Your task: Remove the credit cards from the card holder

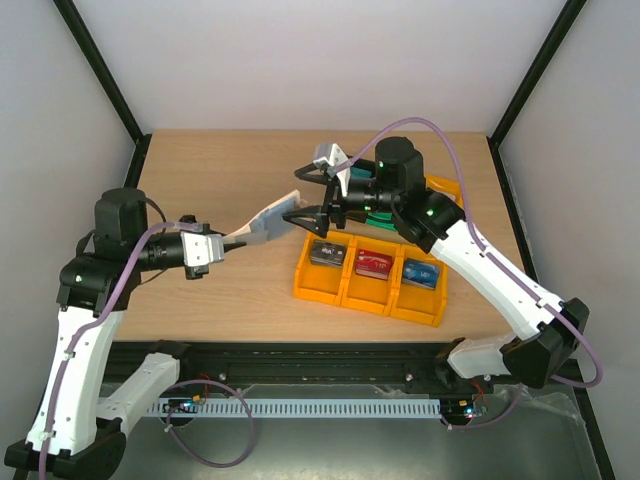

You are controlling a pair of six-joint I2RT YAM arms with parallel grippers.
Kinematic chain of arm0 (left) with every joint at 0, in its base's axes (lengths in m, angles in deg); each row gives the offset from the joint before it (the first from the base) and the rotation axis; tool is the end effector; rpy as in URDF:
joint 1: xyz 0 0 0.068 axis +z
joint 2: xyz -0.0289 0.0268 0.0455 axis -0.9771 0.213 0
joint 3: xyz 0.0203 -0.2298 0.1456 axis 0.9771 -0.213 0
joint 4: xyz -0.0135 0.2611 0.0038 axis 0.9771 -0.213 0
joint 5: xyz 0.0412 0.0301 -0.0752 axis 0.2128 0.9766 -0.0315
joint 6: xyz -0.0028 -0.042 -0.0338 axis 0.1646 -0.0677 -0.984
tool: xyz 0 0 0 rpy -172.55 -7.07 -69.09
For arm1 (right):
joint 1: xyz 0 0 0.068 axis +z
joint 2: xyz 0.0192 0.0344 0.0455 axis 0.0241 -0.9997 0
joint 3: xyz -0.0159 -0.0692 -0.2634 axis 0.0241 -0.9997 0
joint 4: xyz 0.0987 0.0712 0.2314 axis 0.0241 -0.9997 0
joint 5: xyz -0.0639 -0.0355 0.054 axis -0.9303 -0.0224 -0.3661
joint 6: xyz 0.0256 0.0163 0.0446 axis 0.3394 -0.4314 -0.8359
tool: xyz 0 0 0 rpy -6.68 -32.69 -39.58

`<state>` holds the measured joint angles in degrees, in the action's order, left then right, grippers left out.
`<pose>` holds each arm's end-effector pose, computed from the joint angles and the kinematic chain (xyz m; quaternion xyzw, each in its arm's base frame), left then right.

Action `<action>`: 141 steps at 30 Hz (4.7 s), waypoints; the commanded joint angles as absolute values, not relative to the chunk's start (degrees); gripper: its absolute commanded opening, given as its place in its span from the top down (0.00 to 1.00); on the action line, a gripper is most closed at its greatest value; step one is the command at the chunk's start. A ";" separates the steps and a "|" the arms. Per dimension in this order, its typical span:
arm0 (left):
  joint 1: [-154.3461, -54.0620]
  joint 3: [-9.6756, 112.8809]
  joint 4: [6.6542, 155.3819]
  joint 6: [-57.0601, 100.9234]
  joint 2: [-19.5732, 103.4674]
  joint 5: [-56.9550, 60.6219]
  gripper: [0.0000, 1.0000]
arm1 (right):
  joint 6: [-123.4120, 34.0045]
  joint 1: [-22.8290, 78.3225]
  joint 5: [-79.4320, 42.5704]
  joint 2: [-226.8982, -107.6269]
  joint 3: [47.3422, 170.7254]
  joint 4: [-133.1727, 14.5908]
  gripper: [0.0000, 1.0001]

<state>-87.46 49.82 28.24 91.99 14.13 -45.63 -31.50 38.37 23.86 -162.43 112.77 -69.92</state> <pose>0.1210 -0.0505 0.4147 0.6244 0.4917 -0.1765 0.5806 0.2090 0.2093 0.4295 -0.5228 0.5215 0.4759 0.4776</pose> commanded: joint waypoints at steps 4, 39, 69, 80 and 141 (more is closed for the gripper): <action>-87.80 50.73 30.08 92.73 13.50 -46.90 0.98 | -30.67 38.17 26.03 -162.96 114.87 -68.08 0.01; -87.48 26.81 83.66 26.38 9.88 -39.79 0.13 | -43.46 47.08 21.62 -166.78 116.98 -60.39 0.98; -87.50 26.49 85.71 26.94 8.65 -51.72 0.98 | -40.99 39.99 29.34 -165.07 118.01 -64.26 0.50; -87.53 27.28 84.00 30.12 9.02 -53.41 0.98 | -41.58 40.47 26.21 -166.51 118.92 -64.82 0.56; -87.55 28.63 75.14 40.94 8.54 -54.84 0.98 | -37.31 41.28 23.13 -166.34 120.47 -71.40 0.50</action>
<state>-87.42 26.74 73.81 39.73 8.93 -52.67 -36.02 41.36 23.03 -166.63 120.86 -72.63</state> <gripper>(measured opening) 0.077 0.501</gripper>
